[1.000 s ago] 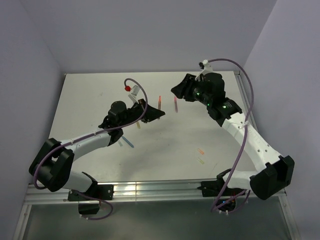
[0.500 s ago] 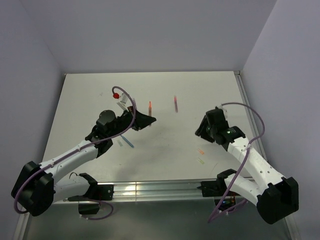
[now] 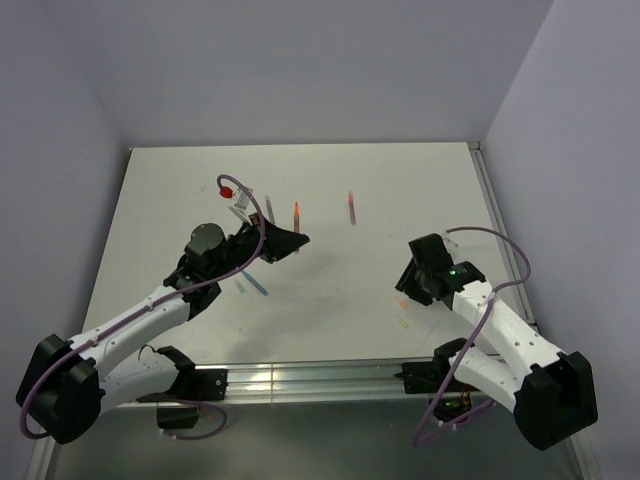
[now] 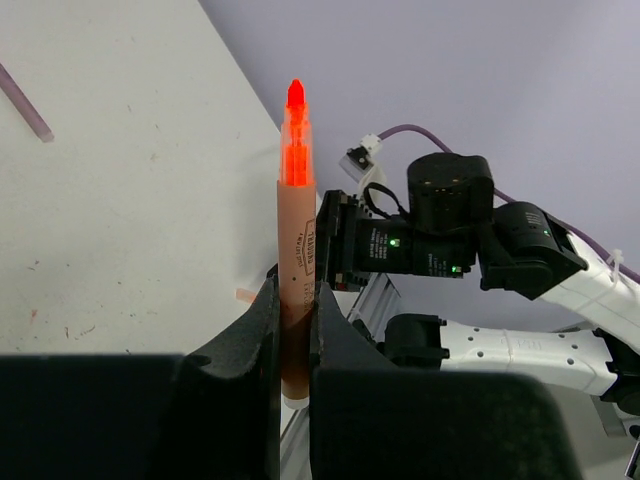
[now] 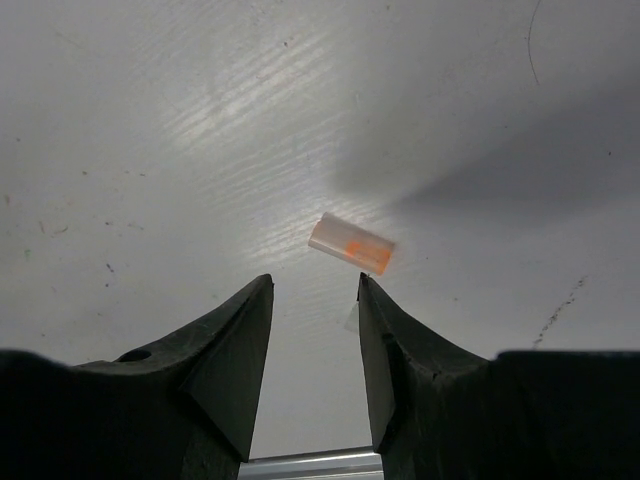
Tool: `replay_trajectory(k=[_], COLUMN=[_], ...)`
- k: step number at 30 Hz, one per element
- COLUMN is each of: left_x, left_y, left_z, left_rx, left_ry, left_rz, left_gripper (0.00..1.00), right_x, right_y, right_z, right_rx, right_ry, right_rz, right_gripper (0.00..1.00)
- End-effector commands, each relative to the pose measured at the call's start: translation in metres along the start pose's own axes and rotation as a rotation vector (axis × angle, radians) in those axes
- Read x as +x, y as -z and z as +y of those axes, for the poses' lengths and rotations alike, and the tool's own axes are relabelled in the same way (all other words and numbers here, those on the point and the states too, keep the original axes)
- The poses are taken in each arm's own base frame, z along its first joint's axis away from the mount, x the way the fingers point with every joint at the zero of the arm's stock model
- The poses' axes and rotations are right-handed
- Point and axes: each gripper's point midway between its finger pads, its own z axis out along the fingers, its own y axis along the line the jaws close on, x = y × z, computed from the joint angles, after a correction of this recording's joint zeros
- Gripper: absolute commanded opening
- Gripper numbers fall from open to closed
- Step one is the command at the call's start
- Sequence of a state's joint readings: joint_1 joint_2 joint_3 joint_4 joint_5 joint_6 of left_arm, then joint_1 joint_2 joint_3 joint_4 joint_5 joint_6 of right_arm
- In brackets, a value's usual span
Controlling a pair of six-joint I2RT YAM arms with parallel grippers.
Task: Insert the pens into the pen caps
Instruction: Insert the pen cap onto the pen.
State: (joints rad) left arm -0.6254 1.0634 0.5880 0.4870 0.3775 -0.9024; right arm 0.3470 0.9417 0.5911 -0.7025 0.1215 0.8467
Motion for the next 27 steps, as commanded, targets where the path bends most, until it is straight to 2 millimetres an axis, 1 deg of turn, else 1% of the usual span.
replay_trajectory(k=[1, 9, 17, 20, 27], left_x=[-0.004, -0.002, 0.000, 0.000, 0.001], left_y=[0.005, 0.005, 0.003, 0.003, 0.002], left_z=[-0.012, -0.010, -0.009, -0.008, -0.007], left_rx=[0.043, 0.039, 0.041, 0.040, 0.035], left_ry=[-0.043, -0.043, -0.041, -0.040, -0.043], left_rz=[-0.014, -0.005, 0.004, 0.007, 0.009], left_gripper=[0.00, 0.00, 0.00, 0.00, 0.00], right_x=[-0.004, 0.003, 0.004, 0.009, 0.016], right_y=[-0.011, -0.027, -0.034, -0.039, -0.046], right_z=[-0.002, -0.008, -0.013, -0.013, -0.007], right_rx=[0.031, 0.074, 0.098, 0.098, 0.061], right_ry=[-0.011, -0.001, 0.000, 0.003, -0.012], right_rz=[-0.020, 0.004, 0.004, 0.021, 0.052], right_gripper=[0.47, 0.47, 0.48, 0.48, 0.48])
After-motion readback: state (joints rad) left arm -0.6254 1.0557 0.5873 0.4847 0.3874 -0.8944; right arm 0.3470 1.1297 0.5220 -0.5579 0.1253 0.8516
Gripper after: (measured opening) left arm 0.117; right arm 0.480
